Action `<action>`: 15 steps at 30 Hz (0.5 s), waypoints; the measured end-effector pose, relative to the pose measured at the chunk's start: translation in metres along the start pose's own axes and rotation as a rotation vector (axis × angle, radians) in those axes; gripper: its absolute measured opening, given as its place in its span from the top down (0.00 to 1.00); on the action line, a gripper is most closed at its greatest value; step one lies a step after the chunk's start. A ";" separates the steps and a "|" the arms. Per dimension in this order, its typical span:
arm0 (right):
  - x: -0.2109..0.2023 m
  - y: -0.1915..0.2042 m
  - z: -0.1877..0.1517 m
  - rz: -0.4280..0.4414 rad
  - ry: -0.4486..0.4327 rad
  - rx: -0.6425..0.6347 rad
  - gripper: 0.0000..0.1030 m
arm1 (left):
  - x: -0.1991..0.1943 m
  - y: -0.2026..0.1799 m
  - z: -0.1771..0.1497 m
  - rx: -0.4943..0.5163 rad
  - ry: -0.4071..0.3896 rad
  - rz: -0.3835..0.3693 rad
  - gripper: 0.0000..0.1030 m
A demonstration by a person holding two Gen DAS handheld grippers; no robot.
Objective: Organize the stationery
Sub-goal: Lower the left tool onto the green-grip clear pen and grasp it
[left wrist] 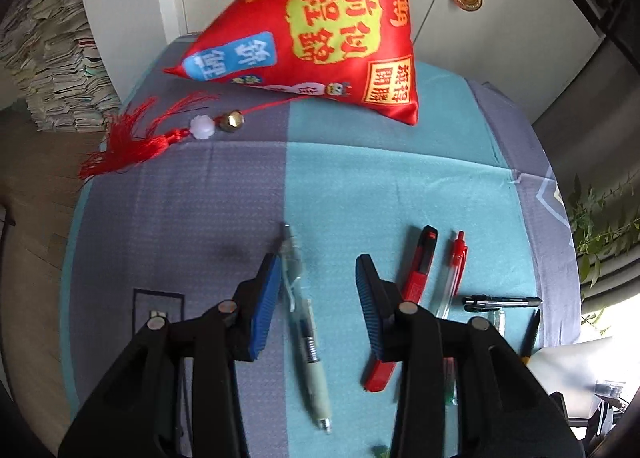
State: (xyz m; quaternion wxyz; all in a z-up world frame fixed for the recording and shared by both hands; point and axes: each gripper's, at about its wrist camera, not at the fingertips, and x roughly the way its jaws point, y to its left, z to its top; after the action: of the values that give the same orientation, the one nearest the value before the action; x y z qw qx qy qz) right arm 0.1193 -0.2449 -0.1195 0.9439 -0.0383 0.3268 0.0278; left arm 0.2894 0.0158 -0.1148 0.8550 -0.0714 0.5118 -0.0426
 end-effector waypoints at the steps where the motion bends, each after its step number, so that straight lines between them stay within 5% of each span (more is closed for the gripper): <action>1: 0.000 0.000 0.000 0.001 -0.001 0.001 0.32 | -0.002 0.004 0.001 -0.001 -0.005 0.010 0.62; 15: 0.000 -0.001 -0.001 0.002 0.000 0.001 0.32 | 0.029 -0.005 0.002 0.034 0.040 0.098 0.60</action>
State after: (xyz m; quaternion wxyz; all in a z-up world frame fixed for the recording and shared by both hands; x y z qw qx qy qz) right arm 0.1187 -0.2457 -0.1203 0.9438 -0.0376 0.3271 0.0287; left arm 0.3050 0.0073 -0.1380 0.8467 -0.0307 0.5311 -0.0107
